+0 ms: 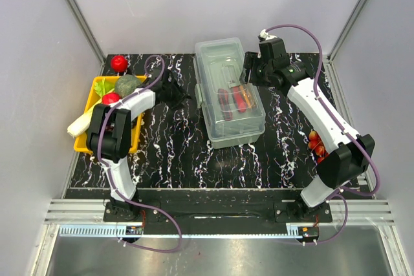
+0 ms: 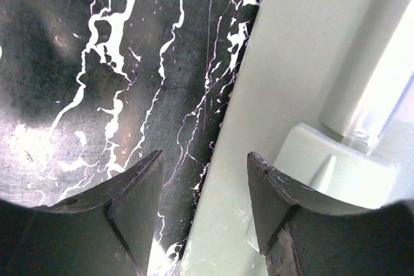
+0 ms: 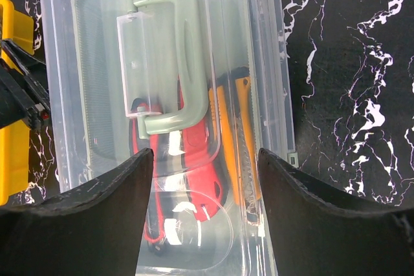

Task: Pack the tool kit

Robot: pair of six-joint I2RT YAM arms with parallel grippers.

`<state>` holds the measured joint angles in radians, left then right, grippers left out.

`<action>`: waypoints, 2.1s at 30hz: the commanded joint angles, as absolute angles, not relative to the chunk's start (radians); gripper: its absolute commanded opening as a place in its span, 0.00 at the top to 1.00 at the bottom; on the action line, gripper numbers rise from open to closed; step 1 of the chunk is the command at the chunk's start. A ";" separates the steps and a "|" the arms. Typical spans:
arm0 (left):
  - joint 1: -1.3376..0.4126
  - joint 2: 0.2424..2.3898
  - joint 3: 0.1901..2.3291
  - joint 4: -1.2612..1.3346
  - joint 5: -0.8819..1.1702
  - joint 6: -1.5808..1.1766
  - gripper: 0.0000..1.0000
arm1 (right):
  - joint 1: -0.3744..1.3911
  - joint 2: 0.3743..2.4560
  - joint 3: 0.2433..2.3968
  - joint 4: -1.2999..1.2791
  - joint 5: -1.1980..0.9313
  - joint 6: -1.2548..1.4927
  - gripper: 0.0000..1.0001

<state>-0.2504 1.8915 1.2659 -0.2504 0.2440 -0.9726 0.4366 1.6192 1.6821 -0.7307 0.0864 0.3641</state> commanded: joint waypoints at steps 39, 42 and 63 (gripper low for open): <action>-0.327 1.983 1.393 -0.124 0.509 -0.905 0.50 | 0.445 1.690 1.557 -0.732 -0.038 0.353 0.35; -0.327 1.968 1.347 -0.013 0.537 -0.926 0.50 | 0.445 1.689 1.542 -0.724 -0.044 0.354 0.35; -0.176 1.591 1.325 -0.423 0.144 -0.557 0.05 | 0.434 1.615 1.758 -0.750 0.212 0.350 0.06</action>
<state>-0.2070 1.7893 1.3201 -0.3435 0.2680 -0.7113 0.4358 1.6714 1.6672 -0.7597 0.1459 0.3595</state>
